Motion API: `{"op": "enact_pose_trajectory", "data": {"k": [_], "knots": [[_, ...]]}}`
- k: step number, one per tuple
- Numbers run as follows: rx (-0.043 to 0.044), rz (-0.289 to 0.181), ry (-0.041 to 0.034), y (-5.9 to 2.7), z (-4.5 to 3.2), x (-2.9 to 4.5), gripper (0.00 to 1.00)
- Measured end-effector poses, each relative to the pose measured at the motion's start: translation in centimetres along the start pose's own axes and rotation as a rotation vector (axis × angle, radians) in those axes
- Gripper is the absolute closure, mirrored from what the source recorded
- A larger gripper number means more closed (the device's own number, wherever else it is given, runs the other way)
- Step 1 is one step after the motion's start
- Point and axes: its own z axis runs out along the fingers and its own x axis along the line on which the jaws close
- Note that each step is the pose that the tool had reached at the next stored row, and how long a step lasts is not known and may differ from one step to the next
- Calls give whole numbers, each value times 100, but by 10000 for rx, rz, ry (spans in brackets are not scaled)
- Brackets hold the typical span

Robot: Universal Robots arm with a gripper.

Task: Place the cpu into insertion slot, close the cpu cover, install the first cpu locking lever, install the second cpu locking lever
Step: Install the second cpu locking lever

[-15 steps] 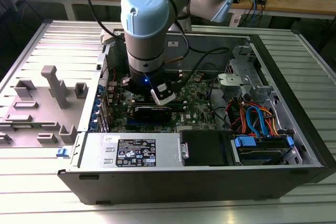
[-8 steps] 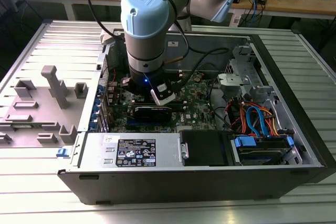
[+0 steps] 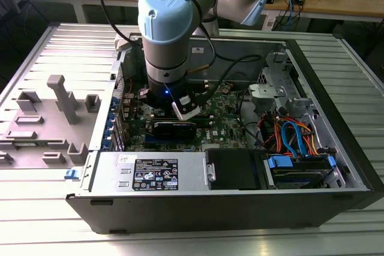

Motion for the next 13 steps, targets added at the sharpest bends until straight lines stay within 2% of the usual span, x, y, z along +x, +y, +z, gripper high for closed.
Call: {"op": "enact_pose_trajectory", "data": {"k": [3,9,13], "knots": [[19,4,3,49,10,1,89],[40,3,2,49,12,7,89],[115,4,4,39,9,8,89]]}}
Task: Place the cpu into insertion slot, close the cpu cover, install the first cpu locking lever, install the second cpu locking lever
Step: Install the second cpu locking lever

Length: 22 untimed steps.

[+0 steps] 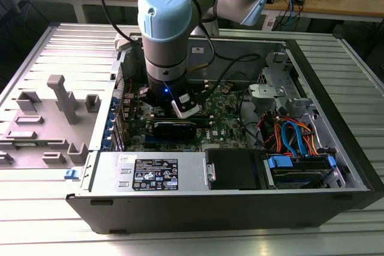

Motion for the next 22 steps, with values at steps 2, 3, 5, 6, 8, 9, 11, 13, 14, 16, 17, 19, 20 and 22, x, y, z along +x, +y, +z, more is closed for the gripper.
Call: {"op": "enact_pose_trajectory", "data": {"k": [2,3,5,6,8,9,11,13,14,16,17,19,20,22], "knots": [[110,-2,0,-3,2,-1,89],[167,-1,-1,-2,3,-1,89],[259,-1,7,-4,-2,-1,89],[271,-2,8,-4,-2,-1,89],[281,-2,7,-4,-4,-1,89],[282,-1,8,-3,-7,-1,89],[278,-1,3,2,-30,-1,89],[295,-1,10,8,-68,0,89],[293,-2,11,12,-86,0,89],[282,-2,8,25,-132,-1,89],[283,-1,8,30,-154,-1,89],[281,-1,7,41,-201,-1,89],[282,-1,8,46,-222,-1,89],[283,-1,8,62,-293,-2,89]]}}
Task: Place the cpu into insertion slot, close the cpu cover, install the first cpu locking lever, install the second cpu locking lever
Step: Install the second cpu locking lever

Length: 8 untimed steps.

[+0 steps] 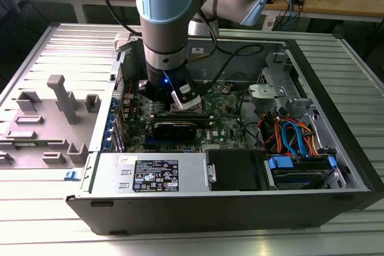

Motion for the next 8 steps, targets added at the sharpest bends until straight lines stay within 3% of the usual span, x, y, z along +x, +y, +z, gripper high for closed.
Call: {"op": "enact_pose_trajectory", "data": {"k": [5,8], "knots": [[0,0,-1,19,-96,-1,89],[-3,-1,0,21,-105,-1,89]]}}
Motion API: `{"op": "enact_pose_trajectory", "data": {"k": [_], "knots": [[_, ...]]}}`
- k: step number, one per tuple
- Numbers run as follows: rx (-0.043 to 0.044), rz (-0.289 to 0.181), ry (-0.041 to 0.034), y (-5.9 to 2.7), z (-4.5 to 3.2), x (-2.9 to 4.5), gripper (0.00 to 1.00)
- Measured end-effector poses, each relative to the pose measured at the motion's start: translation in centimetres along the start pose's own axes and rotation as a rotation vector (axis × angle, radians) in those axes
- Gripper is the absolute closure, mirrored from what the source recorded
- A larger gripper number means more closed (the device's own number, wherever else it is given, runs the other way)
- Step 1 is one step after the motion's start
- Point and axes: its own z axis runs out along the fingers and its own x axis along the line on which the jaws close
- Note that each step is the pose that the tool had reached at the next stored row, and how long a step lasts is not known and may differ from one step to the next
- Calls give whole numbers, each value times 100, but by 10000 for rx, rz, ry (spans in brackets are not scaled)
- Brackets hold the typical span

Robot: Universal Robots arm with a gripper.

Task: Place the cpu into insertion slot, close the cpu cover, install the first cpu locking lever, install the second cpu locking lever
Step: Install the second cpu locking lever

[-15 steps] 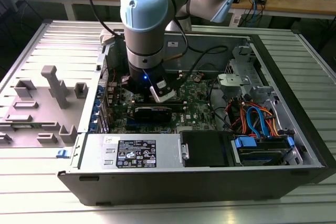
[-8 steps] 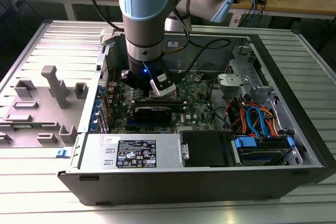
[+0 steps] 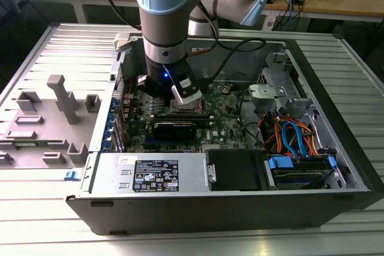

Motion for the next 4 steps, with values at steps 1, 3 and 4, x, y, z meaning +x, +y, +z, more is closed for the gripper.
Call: {"op": "enact_pose_trajectory", "data": {"k": [1,3,4], "knots": [[1,1,5,0,-1,0,89],[2,2,9,0,-1,0,89],[2,2,10,0,-1,0,89]]}}
